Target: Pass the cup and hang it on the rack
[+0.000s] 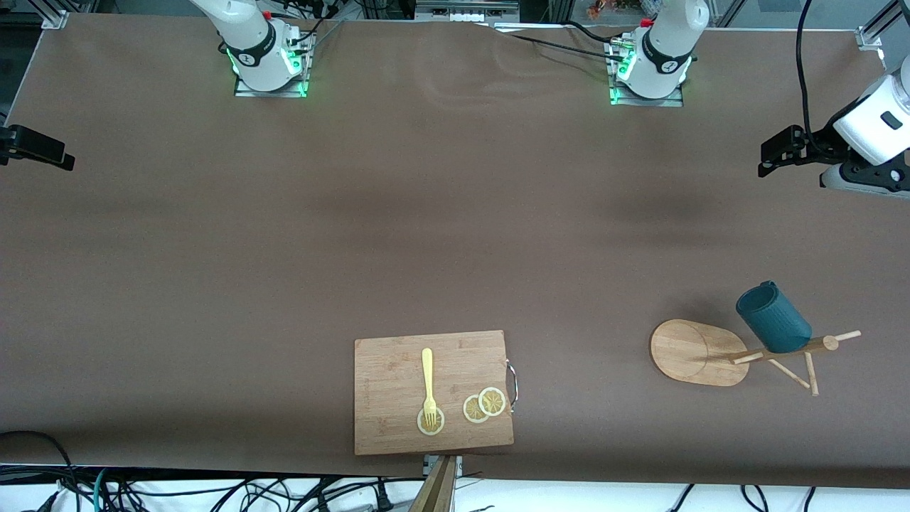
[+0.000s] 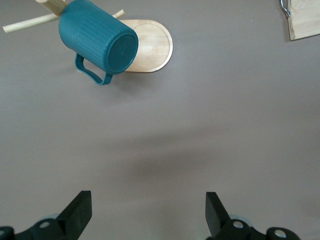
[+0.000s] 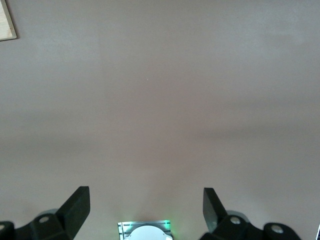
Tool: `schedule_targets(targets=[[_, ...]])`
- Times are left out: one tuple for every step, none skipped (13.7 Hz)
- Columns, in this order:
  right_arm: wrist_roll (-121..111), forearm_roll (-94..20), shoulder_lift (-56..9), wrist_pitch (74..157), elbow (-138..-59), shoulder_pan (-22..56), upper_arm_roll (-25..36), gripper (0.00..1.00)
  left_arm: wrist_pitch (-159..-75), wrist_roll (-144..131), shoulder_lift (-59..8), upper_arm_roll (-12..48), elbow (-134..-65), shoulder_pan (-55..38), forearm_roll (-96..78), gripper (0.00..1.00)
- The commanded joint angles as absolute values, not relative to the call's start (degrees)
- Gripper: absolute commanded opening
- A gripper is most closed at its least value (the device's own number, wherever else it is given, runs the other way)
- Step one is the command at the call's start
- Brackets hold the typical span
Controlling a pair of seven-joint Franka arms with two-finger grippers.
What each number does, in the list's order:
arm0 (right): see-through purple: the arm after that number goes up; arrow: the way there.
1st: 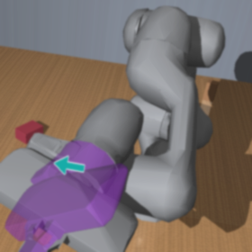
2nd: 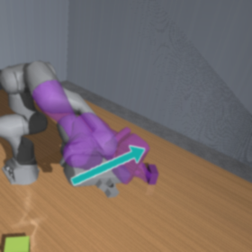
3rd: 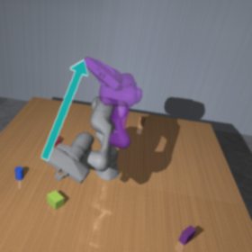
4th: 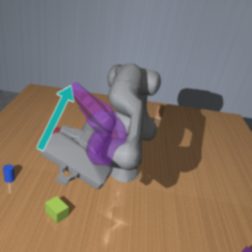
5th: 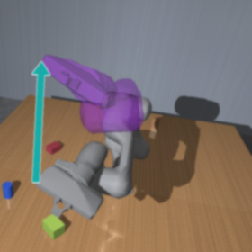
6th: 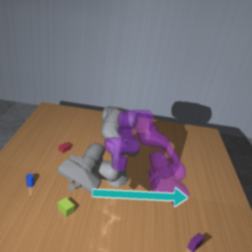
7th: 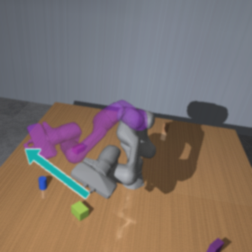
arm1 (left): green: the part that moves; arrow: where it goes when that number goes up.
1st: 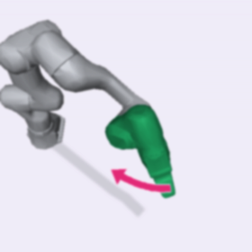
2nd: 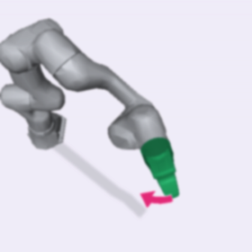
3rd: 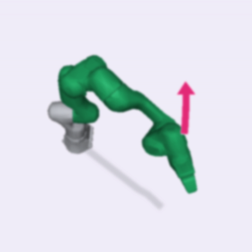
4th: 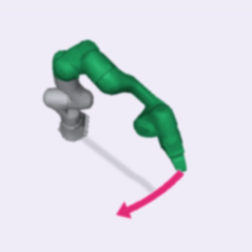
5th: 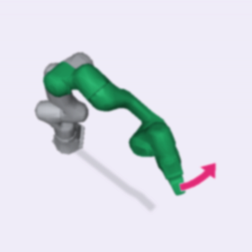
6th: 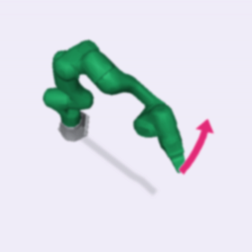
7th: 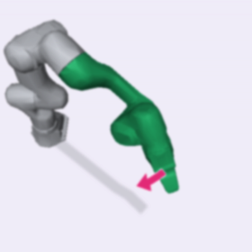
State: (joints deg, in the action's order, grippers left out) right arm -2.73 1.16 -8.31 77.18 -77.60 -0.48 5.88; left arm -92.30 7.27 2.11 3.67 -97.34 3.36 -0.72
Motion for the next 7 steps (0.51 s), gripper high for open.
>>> schedule_targets(targets=[[-4.2, 0.4, -8.2, 77.5, -78.0, -1.1, 5.7, 1.0, -94.2, 6.1, 4.2, 3.3, -99.4, 2.3, 0.4, 1.0], [-4.2, 0.4, -8.2, 77.5, -78.0, -1.1, 5.7, 1.0, -94.2, 6.1, 4.2, 2.2, -99.3, 1.8, 0.4, 1.0], [-4.2, 0.3, -8.2, 77.5, -78.0, -1.1, 5.7, 1.0, -94.2, 6.2, 4.0, 0.6, -99.3, 0.0, 0.4, 1.0], [-4.2, 0.4, -8.2, 77.5, -78.0, -1.1, 5.7, 1.0, -94.1, 6.2, 3.9, -0.3, -99.3, -1.0, 0.4, 1.0], [-4.3, 0.3, -8.3, 77.5, -78.0, -1.1, 5.7, 1.0, -94.0, 6.2, 3.9, -0.4, -99.4, -1.2, 0.4, 1.0], [-4.2, 0.3, -8.2, 77.5, -78.0, -1.1, 5.7, 1.0, -94.0, 6.3, 3.9, -0.4, -99.4, -1.1, 0.3, 1.0], [-4.3, 0.3, -8.2, 77.5, -78.0, -1.1, 5.7, 1.0, -94.0, 6.2, 3.9, -0.4, -99.4, -1.1, 0.3, 1.0]])
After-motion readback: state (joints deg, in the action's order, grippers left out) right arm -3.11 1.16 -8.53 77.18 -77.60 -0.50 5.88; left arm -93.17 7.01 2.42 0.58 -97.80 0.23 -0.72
